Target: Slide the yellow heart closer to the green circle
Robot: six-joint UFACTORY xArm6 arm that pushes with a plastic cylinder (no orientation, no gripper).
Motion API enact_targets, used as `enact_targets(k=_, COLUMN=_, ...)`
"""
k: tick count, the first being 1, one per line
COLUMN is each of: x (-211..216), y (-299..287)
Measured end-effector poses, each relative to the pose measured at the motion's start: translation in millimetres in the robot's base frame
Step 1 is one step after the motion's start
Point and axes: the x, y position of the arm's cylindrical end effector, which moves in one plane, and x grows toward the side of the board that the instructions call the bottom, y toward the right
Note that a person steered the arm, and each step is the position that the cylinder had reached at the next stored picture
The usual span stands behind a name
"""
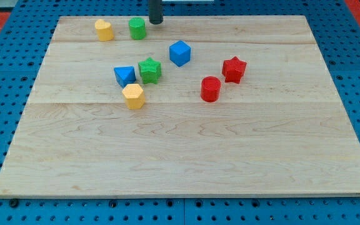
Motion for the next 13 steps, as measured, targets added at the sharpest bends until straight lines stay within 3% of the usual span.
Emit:
enact_targets(k=1, x=29, y=-35)
enact_targets(k=2, x=32, y=-18)
enact_targets(k=3, x=-7, y=-46)
enact_targets(k=4, x=-8, y=-113)
enact_targets(k=6, x=22, y=-55)
enact_targets(k=7, x=42, y=-107)
enact_targets(k=8, x=107, y=-132)
enact_targets(k=10, x=194, y=-174)
enact_targets(k=12, x=203, y=-162)
enact_targets(k=13, x=164, y=-156)
